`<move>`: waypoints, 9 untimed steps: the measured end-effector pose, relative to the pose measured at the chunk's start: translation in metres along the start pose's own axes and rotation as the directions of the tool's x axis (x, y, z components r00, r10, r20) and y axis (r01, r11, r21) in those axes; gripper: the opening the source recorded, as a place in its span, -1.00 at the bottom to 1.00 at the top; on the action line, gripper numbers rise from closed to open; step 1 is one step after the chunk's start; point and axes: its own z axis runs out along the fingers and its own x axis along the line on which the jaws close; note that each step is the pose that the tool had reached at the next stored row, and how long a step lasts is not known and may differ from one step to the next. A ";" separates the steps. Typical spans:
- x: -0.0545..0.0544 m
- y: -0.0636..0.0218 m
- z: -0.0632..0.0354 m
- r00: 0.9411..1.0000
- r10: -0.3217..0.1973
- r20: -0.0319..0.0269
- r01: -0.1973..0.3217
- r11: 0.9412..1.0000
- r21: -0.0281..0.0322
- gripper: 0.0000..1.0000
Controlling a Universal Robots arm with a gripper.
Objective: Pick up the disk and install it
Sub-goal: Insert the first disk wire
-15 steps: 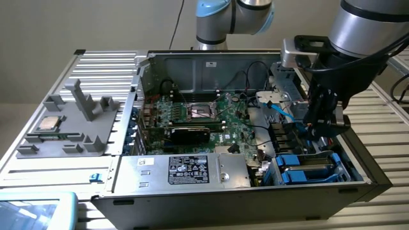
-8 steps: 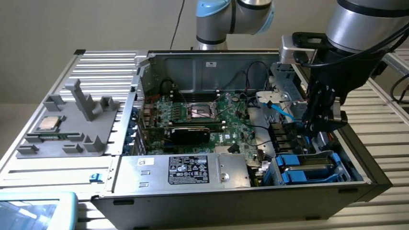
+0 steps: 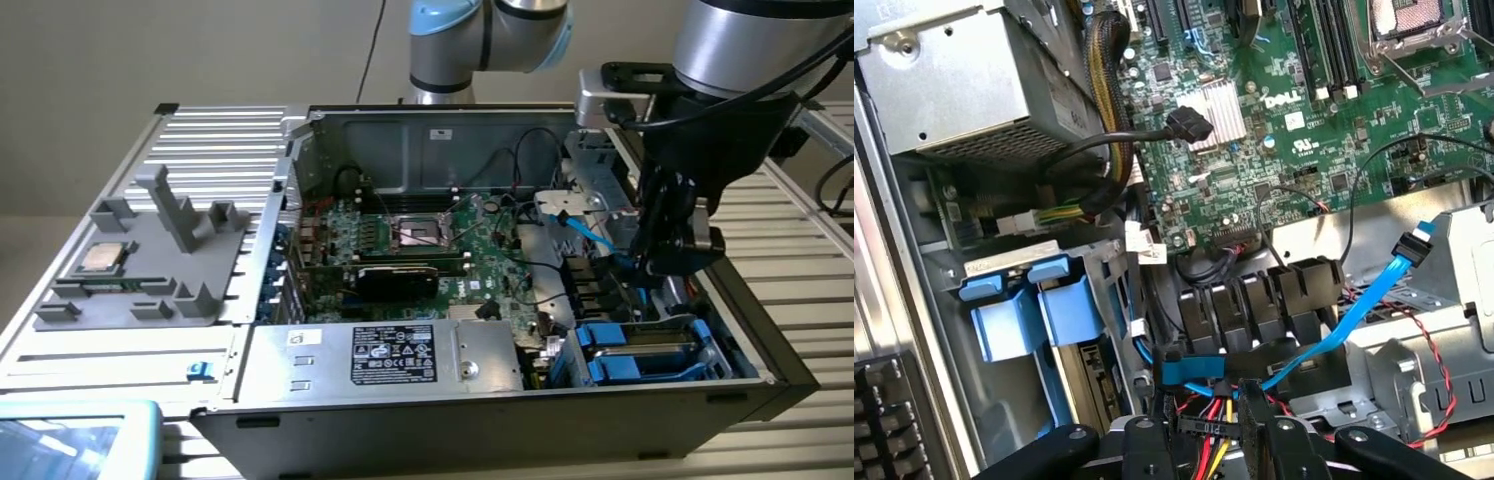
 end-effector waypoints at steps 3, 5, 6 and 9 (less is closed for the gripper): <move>0.001 0.0019 0.0010 1.000 0.009 -0.006 -0.009 1.000 0.007 -0.27; 0.001 0.0032 0.0022 1.000 0.016 -0.010 -0.016 1.000 0.013 -0.27; 0.001 0.0038 0.0027 1.000 0.019 -0.012 -0.019 1.000 0.015 -0.27; 0.001 0.0058 0.0038 0.999 0.031 -0.017 -0.031 0.999 0.017 -0.27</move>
